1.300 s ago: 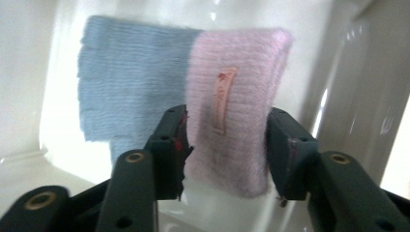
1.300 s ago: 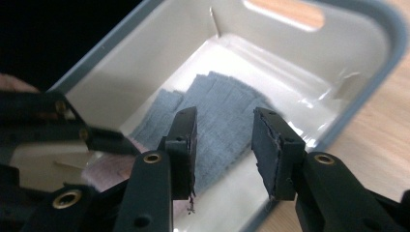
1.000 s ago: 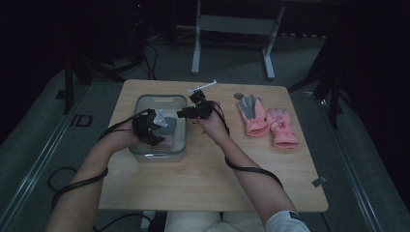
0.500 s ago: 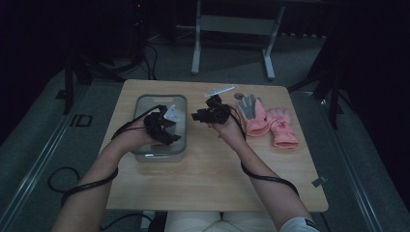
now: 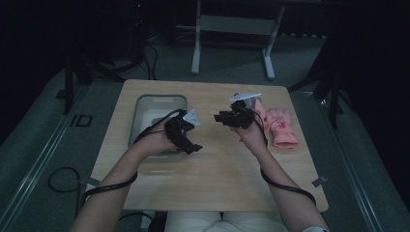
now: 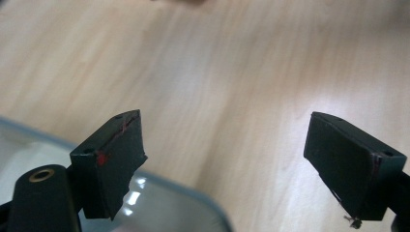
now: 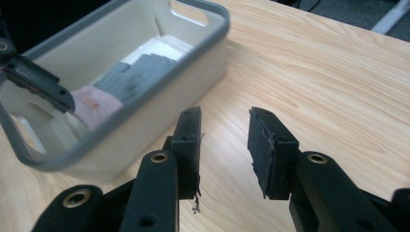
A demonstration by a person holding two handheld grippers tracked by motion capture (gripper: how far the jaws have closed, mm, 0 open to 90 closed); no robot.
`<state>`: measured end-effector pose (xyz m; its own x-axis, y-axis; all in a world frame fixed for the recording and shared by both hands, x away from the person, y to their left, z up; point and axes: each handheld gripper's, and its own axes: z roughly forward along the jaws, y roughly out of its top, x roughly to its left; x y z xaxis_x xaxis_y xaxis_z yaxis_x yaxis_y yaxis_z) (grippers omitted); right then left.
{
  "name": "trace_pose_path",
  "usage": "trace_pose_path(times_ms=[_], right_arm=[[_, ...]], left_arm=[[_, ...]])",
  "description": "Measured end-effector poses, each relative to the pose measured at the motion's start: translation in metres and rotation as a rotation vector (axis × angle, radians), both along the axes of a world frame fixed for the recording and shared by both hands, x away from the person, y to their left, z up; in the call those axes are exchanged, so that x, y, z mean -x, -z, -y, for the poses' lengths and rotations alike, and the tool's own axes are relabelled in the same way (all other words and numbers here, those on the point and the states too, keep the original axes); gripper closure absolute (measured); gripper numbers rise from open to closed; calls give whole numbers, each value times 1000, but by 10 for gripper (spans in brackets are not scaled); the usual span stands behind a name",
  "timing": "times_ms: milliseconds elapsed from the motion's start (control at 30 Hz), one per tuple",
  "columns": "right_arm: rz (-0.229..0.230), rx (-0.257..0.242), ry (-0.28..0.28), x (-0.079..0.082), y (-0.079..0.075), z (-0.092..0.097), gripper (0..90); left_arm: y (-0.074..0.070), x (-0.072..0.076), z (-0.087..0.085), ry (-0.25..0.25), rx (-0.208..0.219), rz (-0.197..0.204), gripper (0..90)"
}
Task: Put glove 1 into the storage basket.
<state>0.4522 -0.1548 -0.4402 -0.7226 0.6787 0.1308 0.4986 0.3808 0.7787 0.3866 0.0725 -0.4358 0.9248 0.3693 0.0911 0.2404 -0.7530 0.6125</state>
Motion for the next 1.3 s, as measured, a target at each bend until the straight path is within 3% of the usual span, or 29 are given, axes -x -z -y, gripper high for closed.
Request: trace_pose_path(times_ms=[100,200,367,567,767,833,933,1100,1233,1300], right_arm=[[-4,-1,12,1,2,13,649],[-19,-10,27,3,3,25,644],[-3,5,54,8,6,47,638],[11,26,84,7,10,69,643],[5,12,121,7,12,91,663],[4,15,131,7,13,96,663],[2,27,139,6,14,101,662],[-13,31,158,1,16,113,663],[-20,49,169,-4,17,119,665],[-17,54,176,-8,17,121,664]], left_arm=[[6,2,11,5,-2,-7,55],[11,3,19,-5,48,-48,16],[22,15,34,-16,71,5,12],[37,31,52,5,54,34,13],[60,57,66,-39,154,49,13],[66,65,67,-77,174,90,14],[71,72,65,-84,181,99,14],[84,87,60,-116,190,151,14],[96,96,54,-130,211,135,14],[101,98,52,-129,197,127,14]])
